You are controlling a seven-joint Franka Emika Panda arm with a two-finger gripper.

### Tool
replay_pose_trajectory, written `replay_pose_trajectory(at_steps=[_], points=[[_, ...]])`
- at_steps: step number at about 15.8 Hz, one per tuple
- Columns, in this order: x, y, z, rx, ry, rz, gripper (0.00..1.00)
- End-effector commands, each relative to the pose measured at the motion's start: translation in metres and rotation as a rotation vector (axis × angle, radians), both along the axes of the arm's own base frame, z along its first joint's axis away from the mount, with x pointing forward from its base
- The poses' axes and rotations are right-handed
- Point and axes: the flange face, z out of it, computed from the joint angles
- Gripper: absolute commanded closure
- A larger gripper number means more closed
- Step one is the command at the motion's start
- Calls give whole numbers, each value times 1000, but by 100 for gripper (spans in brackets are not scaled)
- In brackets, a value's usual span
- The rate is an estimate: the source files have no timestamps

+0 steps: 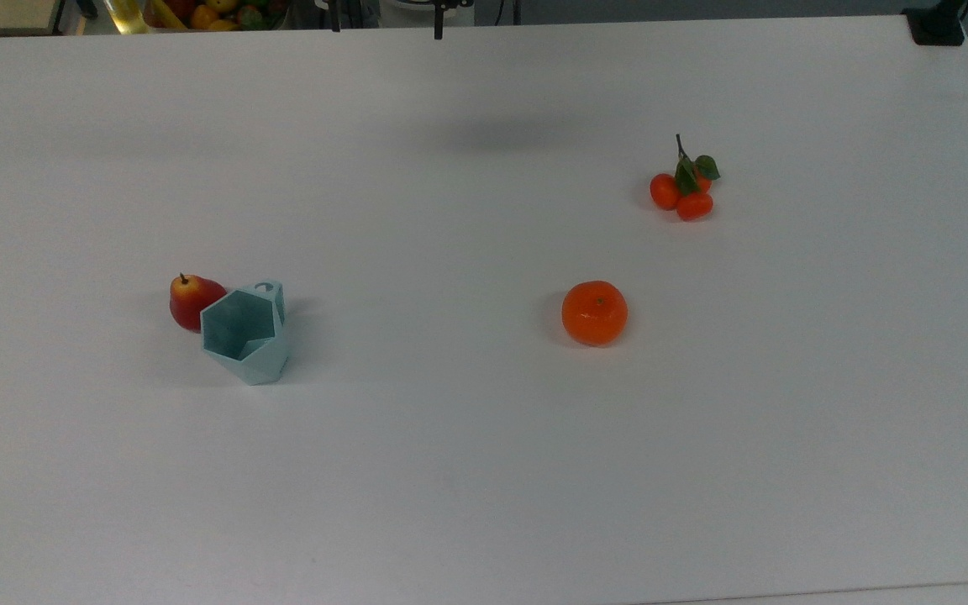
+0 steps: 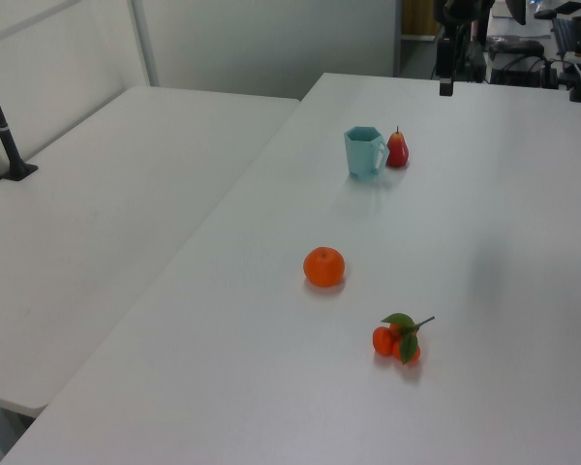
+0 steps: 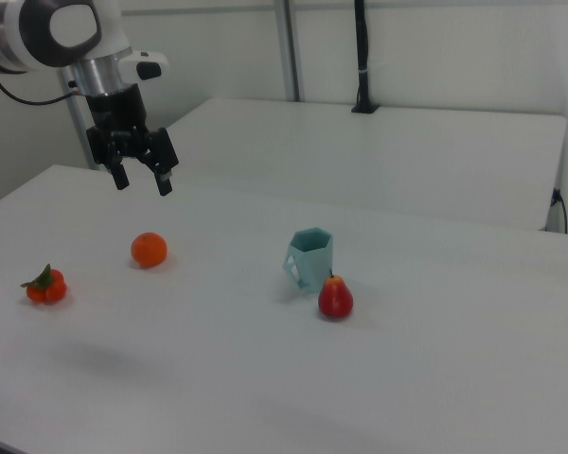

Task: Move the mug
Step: 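Move the gripper down toward the teal hexagonal mug beside the pear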

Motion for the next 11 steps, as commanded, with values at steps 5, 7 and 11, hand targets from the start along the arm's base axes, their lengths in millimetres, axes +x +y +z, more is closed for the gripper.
replay_pose_trajectory(at_steps=[5, 7, 11], points=[[3, -17, -10, 13, -7, 2, 0], [5, -18, -9, 14, -32, 3, 0], [24, -40, -23, 22, -94, -52, 0]])
